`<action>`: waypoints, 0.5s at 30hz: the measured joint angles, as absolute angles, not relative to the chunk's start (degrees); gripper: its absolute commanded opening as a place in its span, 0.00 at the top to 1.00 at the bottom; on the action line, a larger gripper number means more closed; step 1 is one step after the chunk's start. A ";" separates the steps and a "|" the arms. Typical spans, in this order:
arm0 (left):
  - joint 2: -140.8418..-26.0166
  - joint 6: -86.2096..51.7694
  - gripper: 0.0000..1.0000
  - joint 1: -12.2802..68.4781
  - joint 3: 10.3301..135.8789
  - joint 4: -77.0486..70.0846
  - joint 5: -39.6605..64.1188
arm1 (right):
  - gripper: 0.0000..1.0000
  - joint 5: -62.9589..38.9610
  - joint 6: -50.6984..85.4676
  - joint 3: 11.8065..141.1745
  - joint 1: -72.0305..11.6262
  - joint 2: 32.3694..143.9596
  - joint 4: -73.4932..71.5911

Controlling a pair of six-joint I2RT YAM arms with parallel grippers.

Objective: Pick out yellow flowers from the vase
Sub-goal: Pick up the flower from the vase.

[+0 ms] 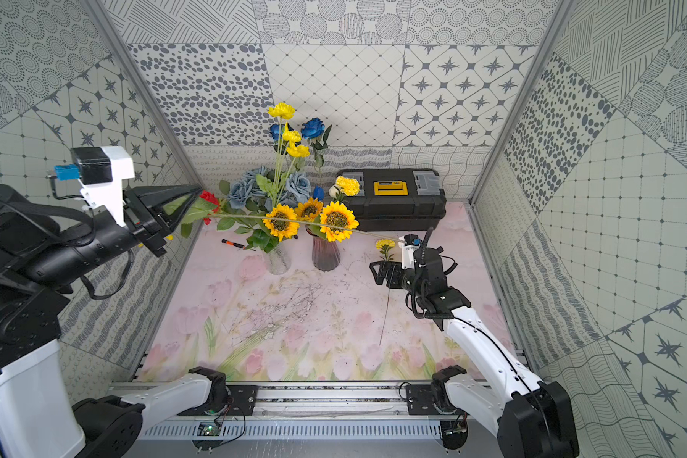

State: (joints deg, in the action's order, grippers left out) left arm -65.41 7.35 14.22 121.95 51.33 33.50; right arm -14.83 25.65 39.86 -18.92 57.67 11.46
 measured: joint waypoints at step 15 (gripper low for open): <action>-62.46 8.25 1.00 14.22 105.71 57.34 42.28 | 0.06 -21.63 16.88 50.94 -18.92 51.05 16.51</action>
State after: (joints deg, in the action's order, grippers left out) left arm -62.46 8.25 14.22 105.71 57.34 42.28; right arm -21.63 16.88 50.94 -18.92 51.05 16.51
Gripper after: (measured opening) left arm 0.047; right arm 0.964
